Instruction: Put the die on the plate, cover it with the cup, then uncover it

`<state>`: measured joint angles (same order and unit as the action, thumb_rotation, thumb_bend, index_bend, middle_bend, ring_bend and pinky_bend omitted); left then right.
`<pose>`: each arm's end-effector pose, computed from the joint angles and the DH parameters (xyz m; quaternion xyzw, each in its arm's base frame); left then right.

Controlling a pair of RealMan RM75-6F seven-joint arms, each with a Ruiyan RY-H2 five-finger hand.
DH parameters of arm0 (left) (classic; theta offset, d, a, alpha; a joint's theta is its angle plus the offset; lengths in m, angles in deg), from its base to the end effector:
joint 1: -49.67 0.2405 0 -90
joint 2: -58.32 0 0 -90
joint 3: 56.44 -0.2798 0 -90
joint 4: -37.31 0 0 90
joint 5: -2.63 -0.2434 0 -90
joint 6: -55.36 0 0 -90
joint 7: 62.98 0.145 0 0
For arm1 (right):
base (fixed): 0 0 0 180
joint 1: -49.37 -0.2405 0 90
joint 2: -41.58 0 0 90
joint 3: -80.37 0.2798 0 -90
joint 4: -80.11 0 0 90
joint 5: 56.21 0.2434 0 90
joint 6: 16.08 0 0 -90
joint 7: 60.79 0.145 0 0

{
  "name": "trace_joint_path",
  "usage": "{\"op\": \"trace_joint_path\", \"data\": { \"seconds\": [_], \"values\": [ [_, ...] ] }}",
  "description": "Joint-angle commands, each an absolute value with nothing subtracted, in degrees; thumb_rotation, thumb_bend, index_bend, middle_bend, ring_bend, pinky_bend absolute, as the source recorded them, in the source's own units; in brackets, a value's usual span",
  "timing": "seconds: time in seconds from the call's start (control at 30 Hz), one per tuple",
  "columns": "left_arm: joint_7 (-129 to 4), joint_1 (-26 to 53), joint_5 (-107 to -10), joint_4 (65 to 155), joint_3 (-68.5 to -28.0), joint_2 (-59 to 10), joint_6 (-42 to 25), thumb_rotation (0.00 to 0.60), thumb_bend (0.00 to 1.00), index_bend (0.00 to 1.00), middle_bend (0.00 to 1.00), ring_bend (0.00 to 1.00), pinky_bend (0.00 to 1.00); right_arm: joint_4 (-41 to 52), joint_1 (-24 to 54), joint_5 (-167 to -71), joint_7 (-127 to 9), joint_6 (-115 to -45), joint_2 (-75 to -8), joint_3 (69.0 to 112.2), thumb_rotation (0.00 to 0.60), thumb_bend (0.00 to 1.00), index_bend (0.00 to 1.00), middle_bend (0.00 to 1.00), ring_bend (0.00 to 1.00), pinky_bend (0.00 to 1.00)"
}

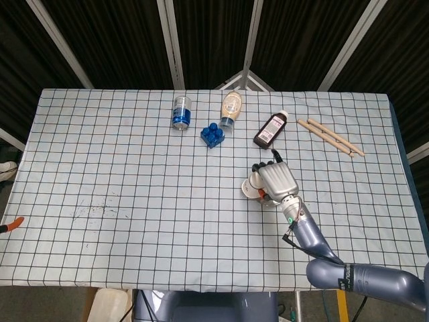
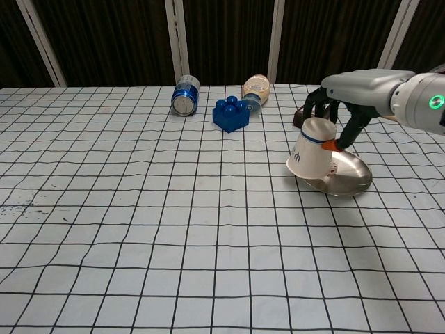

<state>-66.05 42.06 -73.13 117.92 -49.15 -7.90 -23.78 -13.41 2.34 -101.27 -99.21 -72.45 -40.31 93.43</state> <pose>-0.3993 0.2249 0.1638 -0.5531 -0.3887 -0.3438 0.6518 -0.1465 -0.3883 -0.0083 0.7423 -0.3578 0.3003 0.4804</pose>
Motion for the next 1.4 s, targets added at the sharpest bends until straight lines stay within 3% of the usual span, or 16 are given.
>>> {"op": "trace_joint_path", "data": {
  "seconds": [0.03, 0.57, 1.4],
  "values": [
    [-66.13, 42.11, -73.26, 117.76, -49.11, -7.99, -24.02, 0.6, 0.22, 0.23, 0.0, 0.0, 0.06, -10.71, 1.81, -101.49, -99.03, -72.57, -41.19, 92.95, 0.6, 0.42, 0.45, 0.4, 0.37, 0.0],
    [-63.68, 41.79, -72.82, 117.88, -49.37, -8.73, -23.47, 0.6, 0.22, 0.23, 0.0, 0.0, 0.06, -8.47, 4.52, -103.33, -92.7, -71.24, -38.44, 90.35, 0.6, 0.42, 0.46, 0.4, 0.37, 0.0],
    [-63.83, 41.95, -72.56, 117.9, -49.28, -8.56, -23.62, 0.6, 0.22, 0.23, 0.0, 0.0, 0.06, 0.8, 4.69, -109.44, -84.4, -69.17, -44.13, 90.35, 0.6, 0.43, 0.46, 0.4, 0.37, 0.0]
  ]
}}
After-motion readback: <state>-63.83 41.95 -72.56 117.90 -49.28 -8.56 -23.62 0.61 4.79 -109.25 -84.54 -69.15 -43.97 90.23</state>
